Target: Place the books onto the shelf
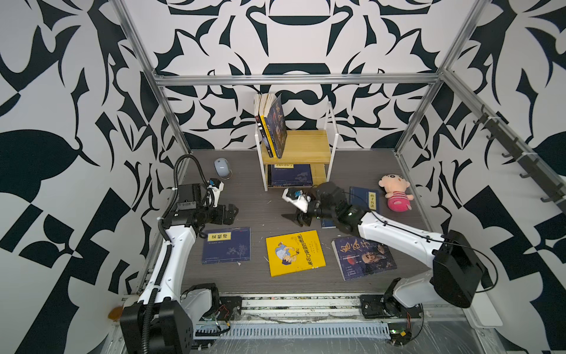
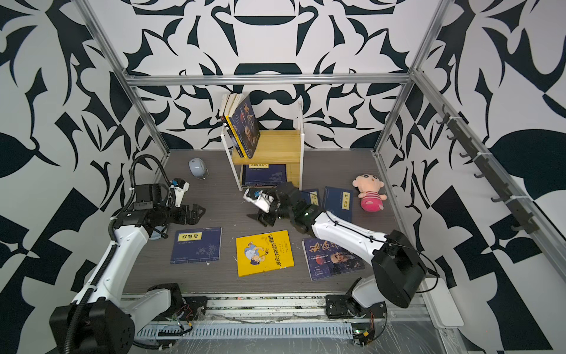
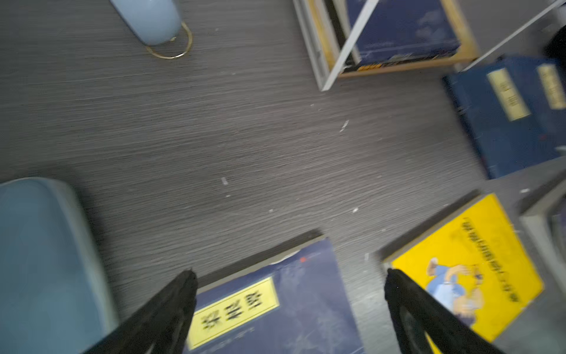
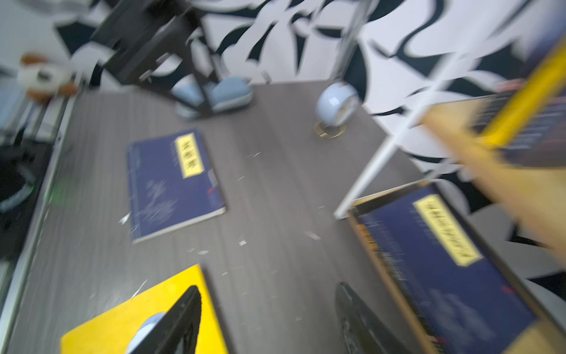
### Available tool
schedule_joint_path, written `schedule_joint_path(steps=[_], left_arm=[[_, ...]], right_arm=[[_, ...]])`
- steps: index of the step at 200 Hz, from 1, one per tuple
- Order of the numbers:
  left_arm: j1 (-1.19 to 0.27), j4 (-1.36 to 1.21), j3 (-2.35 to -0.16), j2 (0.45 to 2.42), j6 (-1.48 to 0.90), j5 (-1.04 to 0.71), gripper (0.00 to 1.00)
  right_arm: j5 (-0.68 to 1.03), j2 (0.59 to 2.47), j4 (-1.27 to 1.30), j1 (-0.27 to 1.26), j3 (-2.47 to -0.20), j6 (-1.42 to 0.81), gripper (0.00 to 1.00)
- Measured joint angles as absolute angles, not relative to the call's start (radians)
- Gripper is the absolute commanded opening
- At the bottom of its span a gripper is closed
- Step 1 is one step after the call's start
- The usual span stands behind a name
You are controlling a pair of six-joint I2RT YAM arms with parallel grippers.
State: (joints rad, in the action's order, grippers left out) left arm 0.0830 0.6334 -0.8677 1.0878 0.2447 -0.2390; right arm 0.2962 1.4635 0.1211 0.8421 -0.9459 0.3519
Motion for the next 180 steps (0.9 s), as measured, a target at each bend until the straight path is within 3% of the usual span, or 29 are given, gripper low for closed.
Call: schedule_joint_path(steps=[44, 88, 107, 133, 180], left_arm=[[0.102, 0.79, -0.904, 1.209, 0.407, -0.033, 1.0], [0.132, 0.934, -1.004, 1.406, 0.564, -0.035, 0.94], [0.142, 0.975, -1.049, 1.467, 0.644, -0.041, 0.86], [0.185, 1.028, -1.132, 1.585, 0.746, -0.037, 0.63], [0.29, 1.05, -1.212, 1.749, 0.827, 0.004, 0.63]], right_arm=[[0.131, 1.62, 0.191, 1.096, -0.927, 0.395, 0.69], [0.08, 1.811, 0.237, 1.212, -1.014, 0.424, 0.69], [0.064, 1.879, 0.268, 1.239, -1.063, 0.426, 0.68], [0.031, 1.963, 0.297, 1.27, -1.139, 0.426, 0.66], [0.014, 2.094, 0.273, 1.296, -1.296, 0.426, 0.65]])
